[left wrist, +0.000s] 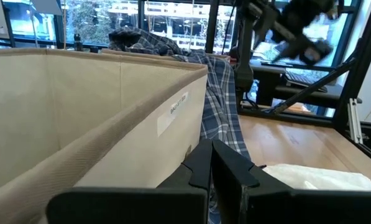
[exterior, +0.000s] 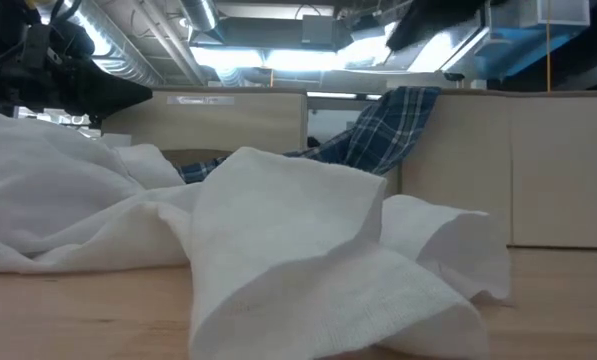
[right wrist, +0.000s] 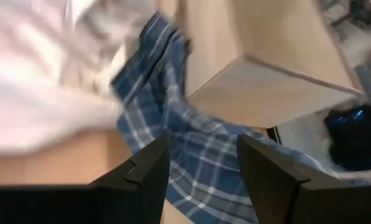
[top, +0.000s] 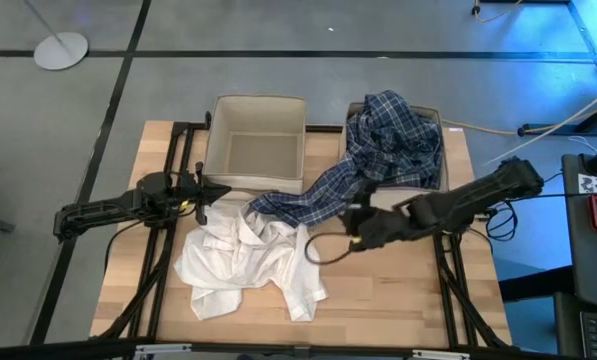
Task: Sort clothes
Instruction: Put the blue plaid polo shirt in the right laundry organizer
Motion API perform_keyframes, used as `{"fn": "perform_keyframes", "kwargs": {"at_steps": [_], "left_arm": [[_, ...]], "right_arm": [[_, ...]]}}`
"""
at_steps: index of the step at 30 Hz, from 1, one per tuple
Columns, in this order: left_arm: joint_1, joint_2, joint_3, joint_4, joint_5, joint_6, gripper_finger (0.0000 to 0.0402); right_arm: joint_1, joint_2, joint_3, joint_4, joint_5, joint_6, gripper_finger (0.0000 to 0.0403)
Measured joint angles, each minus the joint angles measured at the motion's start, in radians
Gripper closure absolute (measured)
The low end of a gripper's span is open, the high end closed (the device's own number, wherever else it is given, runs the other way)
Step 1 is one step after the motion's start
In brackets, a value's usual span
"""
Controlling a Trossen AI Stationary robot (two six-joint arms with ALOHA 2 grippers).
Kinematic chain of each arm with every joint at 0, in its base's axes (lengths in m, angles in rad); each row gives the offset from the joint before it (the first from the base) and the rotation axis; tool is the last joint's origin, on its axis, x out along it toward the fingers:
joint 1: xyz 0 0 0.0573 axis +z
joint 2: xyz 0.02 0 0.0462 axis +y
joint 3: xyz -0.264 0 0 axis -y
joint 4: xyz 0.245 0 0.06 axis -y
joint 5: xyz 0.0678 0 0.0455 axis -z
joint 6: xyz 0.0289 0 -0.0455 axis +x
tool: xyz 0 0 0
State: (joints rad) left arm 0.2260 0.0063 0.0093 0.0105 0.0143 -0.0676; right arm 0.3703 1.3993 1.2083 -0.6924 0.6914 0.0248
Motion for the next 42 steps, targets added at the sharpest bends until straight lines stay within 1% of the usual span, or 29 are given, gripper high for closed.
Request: {"fn": "perform_keyframes", "kwargs": {"at_steps": [3, 8, 11, 13, 23, 25, 28, 33, 40, 42], "left_arm": [[0.000, 0.000, 0.000, 0.000, 0.000, 0.000, 0.0398], [0.000, 0.000, 0.000, 0.000, 0.000, 0.000, 0.0398], [0.000, 0.000, 0.000, 0.000, 0.000, -0.002, 0.0398], [0.000, 0.000, 0.000, 0.000, 0.000, -0.002, 0.0398], [0.000, 0.000, 0.000, 0.000, 0.000, 0.000, 0.0398], [0.000, 0.000, 0.000, 0.000, 0.000, 0.000, 0.0398], [0.000, 0.000, 0.000, 0.000, 0.000, 0.000, 0.0398], [0.000, 0.000, 0.000, 0.000, 0.000, -0.002, 0.0398], [0.000, 0.000, 0.000, 0.000, 0.000, -0.003, 0.0398], [0.000, 0.000, 0.000, 0.000, 0.000, -0.003, 0.0398]], "right_arm": [[0.003, 0.072, 0.000, 0.003, -0.017, -0.096, 0.0215], [0.003, 0.203, 0.000, 0.000, 0.001, -0.286, 0.0215], [0.003, 0.270, 0.000, 0.001, 0.042, -0.388, 0.0215], [0.003, 0.306, 0.000, -0.001, 0.072, -0.420, 0.0215], [0.002, 0.420, 0.000, -0.012, 0.087, -0.425, 0.0215], [-0.005, 0.439, 0.000, -0.010, 0.115, -0.425, 0.0215], [-0.016, 0.466, 0.000, -0.009, 0.183, -0.425, 0.0215], [-0.047, 0.494, 0.000, 0.001, 0.186, -0.426, 0.0215], [-0.097, 0.499, 0.000, 0.079, 0.208, -0.425, 0.0216], [-0.111, 0.499, 0.000, 0.098, 0.210, -0.423, 0.0222]]}}
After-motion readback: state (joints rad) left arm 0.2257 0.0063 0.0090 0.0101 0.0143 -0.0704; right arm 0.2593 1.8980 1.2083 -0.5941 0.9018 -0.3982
